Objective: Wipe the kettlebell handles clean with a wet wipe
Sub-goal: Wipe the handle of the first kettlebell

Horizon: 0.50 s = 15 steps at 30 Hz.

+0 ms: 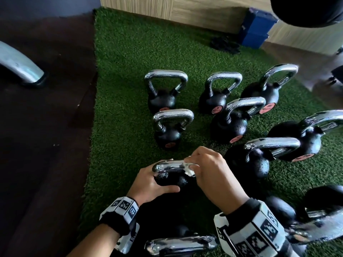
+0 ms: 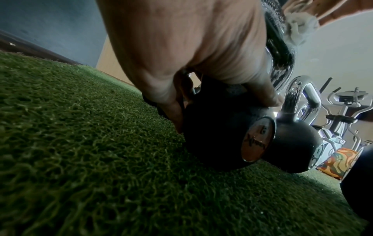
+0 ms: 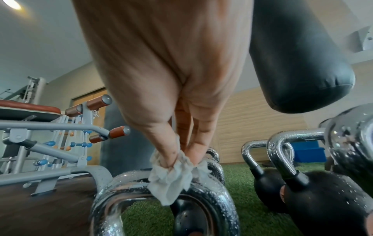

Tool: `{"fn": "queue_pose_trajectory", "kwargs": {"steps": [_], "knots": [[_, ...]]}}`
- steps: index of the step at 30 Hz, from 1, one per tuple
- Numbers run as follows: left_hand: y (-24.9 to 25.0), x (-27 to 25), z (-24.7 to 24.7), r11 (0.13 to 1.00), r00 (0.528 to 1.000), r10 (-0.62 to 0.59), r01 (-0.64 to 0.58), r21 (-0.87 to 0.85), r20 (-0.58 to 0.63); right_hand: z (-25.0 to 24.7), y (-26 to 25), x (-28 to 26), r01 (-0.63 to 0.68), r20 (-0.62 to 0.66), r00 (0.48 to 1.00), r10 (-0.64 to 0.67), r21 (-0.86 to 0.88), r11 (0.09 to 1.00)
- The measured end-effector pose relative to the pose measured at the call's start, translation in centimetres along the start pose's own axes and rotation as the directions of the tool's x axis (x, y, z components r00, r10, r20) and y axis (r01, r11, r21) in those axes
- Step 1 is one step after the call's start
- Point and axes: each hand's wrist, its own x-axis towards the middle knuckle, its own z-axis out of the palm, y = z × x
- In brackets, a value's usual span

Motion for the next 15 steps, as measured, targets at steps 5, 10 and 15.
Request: {"fn": "queue_pose_trajectory", "kwargs": {"steps": [5,10,15], "knots": [[0.3,-0.1,0.1,0.998,0.999,0.042,-0.041,0.050,-0.010,-0.7,2.6,-0.1,-0.095,-0.065,0.993,0.098,0.041,0.995],[0.3,-0.3,-0.1,0.998,1.000,0.026,-0.025,0.050,-0.010,-0.3,3.8,0.2,-0.101,-0.104,0.989,0.107,0.059,0.993],[0.6,-0.3,-0.1,0.996,1.000,0.021,-0.021,0.082,0.005,0.2,5.3,0.6,-0.134,-0.141,0.978,0.150,0.121,0.984]]}}
